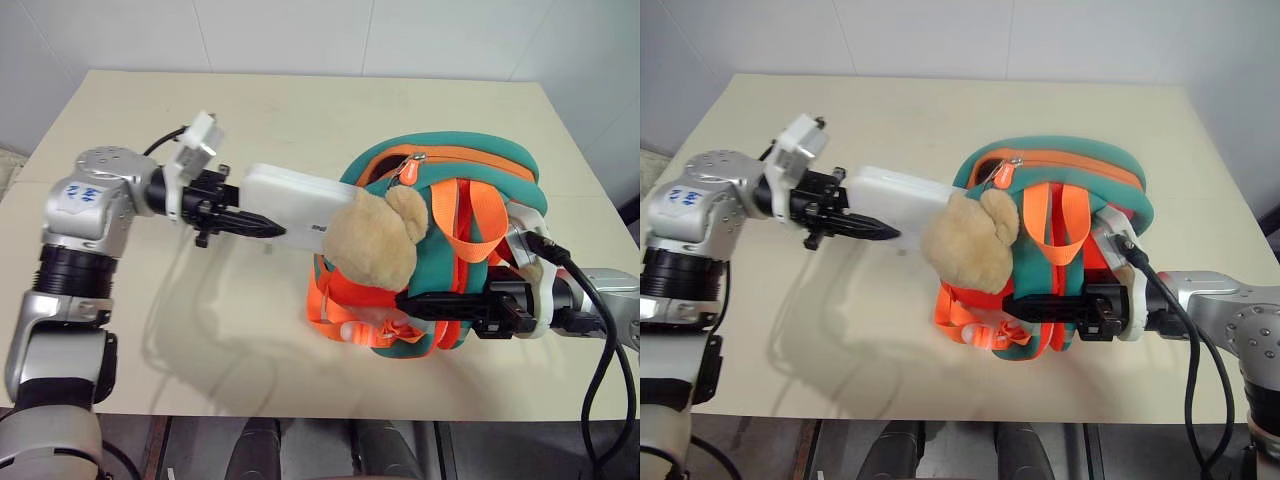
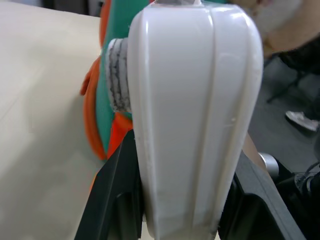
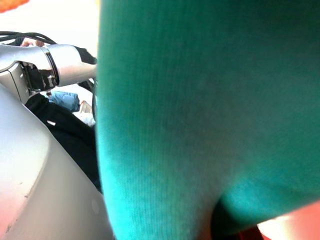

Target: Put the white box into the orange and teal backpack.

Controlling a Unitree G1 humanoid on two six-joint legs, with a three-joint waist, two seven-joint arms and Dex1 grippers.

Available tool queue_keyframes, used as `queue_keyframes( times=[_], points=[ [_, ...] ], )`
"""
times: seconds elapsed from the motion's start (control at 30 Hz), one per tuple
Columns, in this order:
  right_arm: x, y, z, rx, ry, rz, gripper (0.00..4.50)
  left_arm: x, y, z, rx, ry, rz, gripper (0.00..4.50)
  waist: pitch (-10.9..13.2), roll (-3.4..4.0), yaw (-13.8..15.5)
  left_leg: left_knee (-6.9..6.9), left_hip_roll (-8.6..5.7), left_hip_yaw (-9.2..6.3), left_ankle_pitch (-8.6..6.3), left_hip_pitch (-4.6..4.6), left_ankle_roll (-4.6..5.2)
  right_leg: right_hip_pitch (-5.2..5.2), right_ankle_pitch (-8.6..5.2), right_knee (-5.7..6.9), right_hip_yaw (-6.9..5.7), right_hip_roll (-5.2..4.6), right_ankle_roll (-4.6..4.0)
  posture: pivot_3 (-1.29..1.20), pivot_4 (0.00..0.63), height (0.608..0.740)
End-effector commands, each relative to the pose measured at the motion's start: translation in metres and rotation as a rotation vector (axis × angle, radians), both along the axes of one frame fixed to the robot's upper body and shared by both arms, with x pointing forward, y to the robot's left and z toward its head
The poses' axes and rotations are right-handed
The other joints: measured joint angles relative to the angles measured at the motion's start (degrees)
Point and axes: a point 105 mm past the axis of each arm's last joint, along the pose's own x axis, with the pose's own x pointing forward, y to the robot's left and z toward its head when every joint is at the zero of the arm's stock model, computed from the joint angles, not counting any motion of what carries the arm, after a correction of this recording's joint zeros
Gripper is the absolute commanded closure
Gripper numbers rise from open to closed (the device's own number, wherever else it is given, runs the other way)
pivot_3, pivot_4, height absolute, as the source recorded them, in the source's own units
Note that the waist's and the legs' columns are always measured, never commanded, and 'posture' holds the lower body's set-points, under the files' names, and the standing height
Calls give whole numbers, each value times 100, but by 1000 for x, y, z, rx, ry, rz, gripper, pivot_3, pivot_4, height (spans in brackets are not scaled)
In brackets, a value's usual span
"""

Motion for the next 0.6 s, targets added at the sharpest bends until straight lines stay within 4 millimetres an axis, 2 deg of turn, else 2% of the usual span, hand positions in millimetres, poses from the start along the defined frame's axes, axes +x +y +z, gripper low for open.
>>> queue_keyframes(
  times=[0.03, 0.1, 0.2, 0.3, 0.47, 0.6],
  points=[
    [-4, 5, 5, 15, -41, 22, 4498, -2, -26, -8, 92, -41, -67, 3166, 0, 0, -8, 0, 0, 0, 0, 0, 0, 0, 0, 0, 0, 0, 0, 0, 150, 740],
    [-4, 6, 5, 18, -42, 22, 4498, -1, -42, -10, 87, -45, -74, 3166, 0, 0, -4, 2, 0, 0, 0, 0, 1, 0, 0, 2, 0, 1, 0, 0, 150, 740],
    [-4, 9, 4, 23, -44, 27, 4498, -4, -79, -1, 10, -43, -106, 3166, 0, 0, 7, 15, -1, 0, -1, 0, 2, 3, 0, 6, 1, 0, 0, 0, 150, 740],
    [-3, 11, 5, 29, -48, 30, 4498, -10, -103, 1, -21, -61, -136, 3166, 1, -2, 14, 34, -2, -2, -2, -6, 3, 4, 2, 14, 0, 0, 4, 0, 150, 740],
    [-3, 12, 4, 36, -52, 24, 4498, -18, -122, -3, -55, -74, -163, 3166, 1, -1, 5, 43, -4, -3, -1, -5, 4, 3, 3, 28, 2, 1, 6, 0, 150, 740],
    [-4, 14, 3, 40, -51, 23, 4498, -16, -121, -14, -56, -67, -125, 3166, 1, -1, 7, 51, -5, -3, -1, -5, 5, 6, 4, 29, 2, 1, 8, 0, 150, 740]
  ],
)
